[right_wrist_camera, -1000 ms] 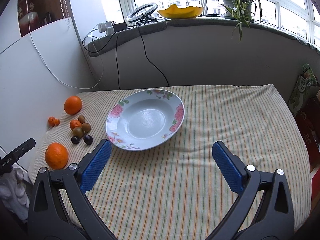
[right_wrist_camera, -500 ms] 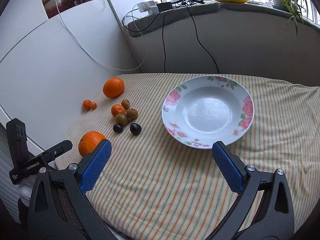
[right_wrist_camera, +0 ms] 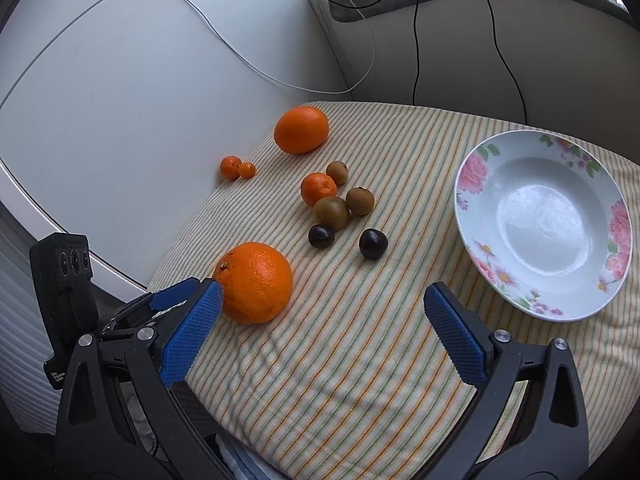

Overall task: Organize fruits
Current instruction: 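Move the right tool toward the large orange on the cloth, then close the right gripper around the large orange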

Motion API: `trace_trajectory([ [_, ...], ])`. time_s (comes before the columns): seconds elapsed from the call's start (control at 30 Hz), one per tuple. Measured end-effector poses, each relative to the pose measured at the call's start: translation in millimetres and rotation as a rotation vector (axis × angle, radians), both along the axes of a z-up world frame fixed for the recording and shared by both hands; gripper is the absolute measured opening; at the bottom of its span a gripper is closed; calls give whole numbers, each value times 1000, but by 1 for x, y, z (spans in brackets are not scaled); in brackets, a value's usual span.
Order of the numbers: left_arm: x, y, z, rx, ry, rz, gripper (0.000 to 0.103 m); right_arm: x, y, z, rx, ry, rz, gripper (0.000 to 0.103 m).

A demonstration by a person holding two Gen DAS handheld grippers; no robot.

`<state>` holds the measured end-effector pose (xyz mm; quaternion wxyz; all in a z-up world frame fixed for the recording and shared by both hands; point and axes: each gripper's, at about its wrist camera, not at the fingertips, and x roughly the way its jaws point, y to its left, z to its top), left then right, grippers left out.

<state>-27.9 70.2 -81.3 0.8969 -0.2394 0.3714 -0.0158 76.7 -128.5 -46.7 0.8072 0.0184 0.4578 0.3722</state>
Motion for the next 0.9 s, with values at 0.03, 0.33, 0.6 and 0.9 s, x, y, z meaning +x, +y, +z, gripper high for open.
trace_trajectory([
  [0.03, 0, 1, -1, -3, 3, -2, 83, 1, 5, -2, -1, 4, 11, 102],
  [0.33, 5, -2, -11, -1, 22, -35, 78, 10, 43, -17, 11, 92, 96, 102],
  [0.6, 12, -5, -14, -2, 31, -56, 76, 15, 66, -37, 10, 193, 159, 92],
  [0.9, 18, -4, -18, -3, 40, -61, 73, 17, 85, -52, 13, 245, 189, 91],
])
